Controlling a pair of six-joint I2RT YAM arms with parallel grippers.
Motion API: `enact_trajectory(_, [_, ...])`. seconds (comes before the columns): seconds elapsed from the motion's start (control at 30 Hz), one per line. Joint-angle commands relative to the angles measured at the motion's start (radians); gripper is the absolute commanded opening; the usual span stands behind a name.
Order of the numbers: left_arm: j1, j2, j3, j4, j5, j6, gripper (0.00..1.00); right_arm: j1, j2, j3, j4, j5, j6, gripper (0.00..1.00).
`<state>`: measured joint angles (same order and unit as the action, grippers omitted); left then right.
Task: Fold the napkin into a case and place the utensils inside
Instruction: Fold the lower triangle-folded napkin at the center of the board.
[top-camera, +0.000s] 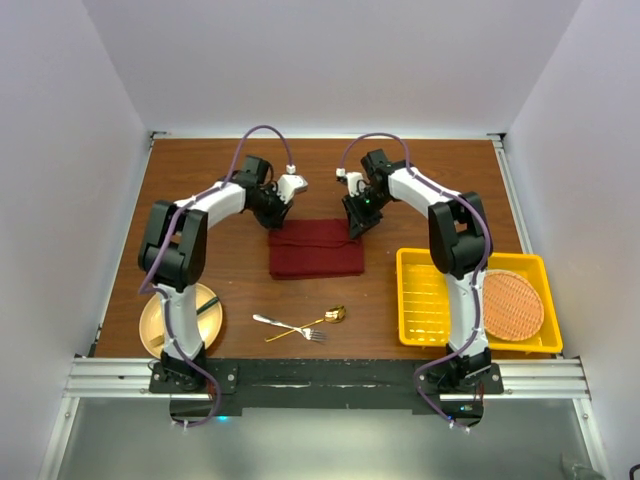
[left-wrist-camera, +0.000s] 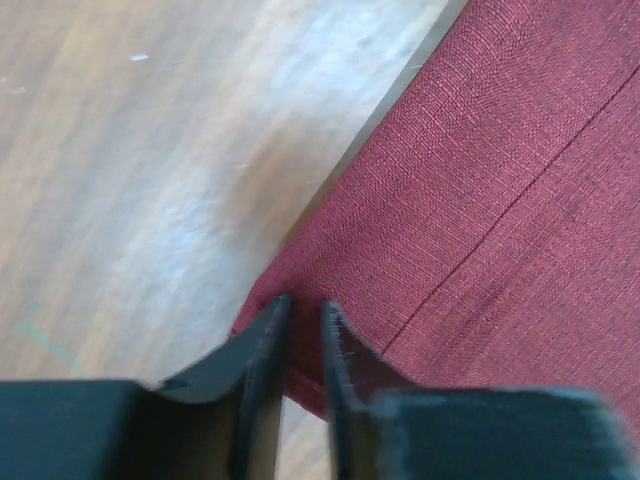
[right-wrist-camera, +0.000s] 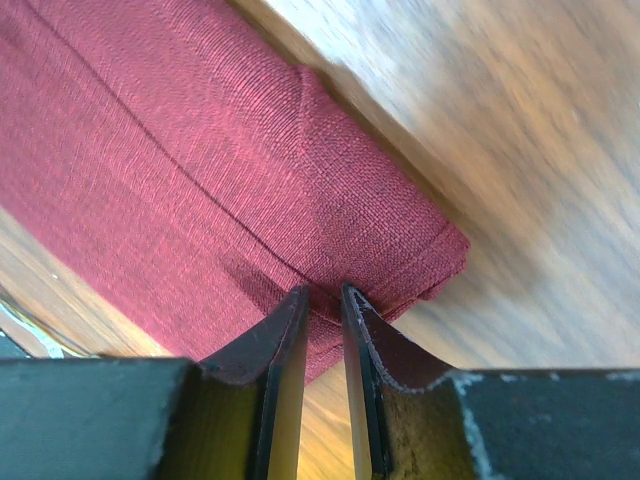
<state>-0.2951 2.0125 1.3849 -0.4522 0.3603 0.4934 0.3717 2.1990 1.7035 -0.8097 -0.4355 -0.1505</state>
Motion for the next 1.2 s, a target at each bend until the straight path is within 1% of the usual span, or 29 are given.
enact_trajectory(0.0, [0.042,-0.038,0.000,-0.052,0.092,0.143,0.32,-0.004,0.045,0.016,0.001,0.021,-0.003,0.25])
enact_trajectory(0.03, [0.042,-0.061,-0.006,-0.055,0.138,0.155,0.36,-0.002,0.045,0.018,0.003,0.018,0.000,0.25])
enact_trajectory(0.07, [0.040,-0.107,-0.013,-0.052,0.216,0.168,0.39,-0.004,0.048,0.018,0.004,0.015,0.003,0.25])
enact_trajectory(0.1, [0.034,-0.130,-0.039,-0.043,0.238,0.192,0.41,-0.002,0.051,0.018,0.007,0.014,0.008,0.25])
enact_trajectory(0.13, [0.027,-0.153,-0.056,-0.010,0.246,0.200,0.47,-0.002,0.051,0.016,0.009,0.014,0.011,0.25])
enact_trajectory(0.17, [0.016,-0.188,-0.072,0.000,0.244,0.212,0.50,-0.002,0.053,0.016,0.010,0.011,0.018,0.25])
enact_trajectory(0.23, [-0.039,-0.208,-0.102,0.007,0.211,0.287,0.54,-0.002,0.057,0.015,0.010,0.004,0.025,0.25])
enact_trajectory(0.3, [-0.100,-0.228,-0.147,0.024,0.151,0.350,0.56,-0.002,0.057,0.007,0.015,0.004,0.028,0.24])
enact_trajectory(0.4, [-0.159,-0.244,-0.214,0.082,0.082,0.419,0.59,-0.002,0.057,0.007,0.015,0.009,0.029,0.24])
enact_trajectory(0.43, [-0.170,-0.247,-0.227,0.124,0.062,0.428,0.59,-0.005,0.057,0.007,0.014,0.011,0.028,0.24])
enact_trajectory(0.53, [-0.202,-0.229,-0.236,0.170,0.002,0.458,0.60,-0.004,0.056,0.005,0.014,0.009,0.026,0.24])
enact_trajectory(0.57, [-0.208,-0.218,-0.234,0.175,-0.023,0.474,0.61,-0.005,0.056,0.004,0.011,0.011,0.023,0.24])
enact_trajectory(0.63, [-0.216,-0.212,-0.231,0.184,-0.029,0.491,0.61,-0.004,0.056,0.004,0.012,0.011,0.022,0.24])
enact_trajectory(0.87, [-0.230,-0.160,-0.234,0.191,-0.076,0.568,0.60,-0.007,0.056,0.002,0.010,0.011,0.014,0.23])
enact_trajectory(1.1, [-0.231,-0.123,-0.198,0.132,-0.061,0.606,0.61,-0.007,0.068,0.018,0.006,0.015,0.006,0.23])
enact_trajectory(1.13, [-0.231,-0.113,-0.195,0.129,-0.064,0.609,0.59,-0.005,0.070,0.019,0.007,0.014,0.005,0.23])
enact_trajectory(1.17, [-0.231,-0.110,-0.185,0.127,-0.064,0.609,0.53,-0.005,0.071,0.022,0.004,0.014,0.002,0.23])
